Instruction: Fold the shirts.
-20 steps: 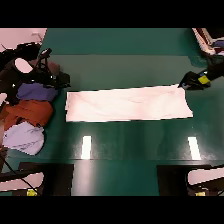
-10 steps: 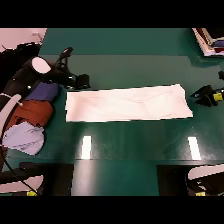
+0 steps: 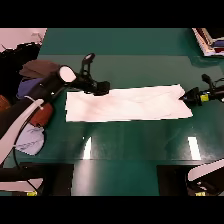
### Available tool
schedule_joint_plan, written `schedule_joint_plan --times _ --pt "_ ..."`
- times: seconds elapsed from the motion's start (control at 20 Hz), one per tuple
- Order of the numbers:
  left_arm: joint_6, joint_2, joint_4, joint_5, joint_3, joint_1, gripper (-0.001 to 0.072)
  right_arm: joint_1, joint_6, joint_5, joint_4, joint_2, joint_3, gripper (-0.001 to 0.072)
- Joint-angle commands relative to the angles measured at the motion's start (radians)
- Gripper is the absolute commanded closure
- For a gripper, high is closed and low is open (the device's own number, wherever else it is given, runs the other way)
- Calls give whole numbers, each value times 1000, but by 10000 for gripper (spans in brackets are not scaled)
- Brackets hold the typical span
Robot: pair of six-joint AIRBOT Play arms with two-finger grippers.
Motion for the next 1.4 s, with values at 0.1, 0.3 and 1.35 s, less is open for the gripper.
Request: schedule_joint_plan --times 0.1,0.3,1.35 --pt "-1 -149 -43 40 96 -47 686 82 -61 50 11 69 2 697" --pt "-1 -269 -40 37 221 -83 686 89 -54 40 180 227 3 699" --pt "-3 -314 149 -147 401 -2 687 568 147 -121 314 478 216 699"
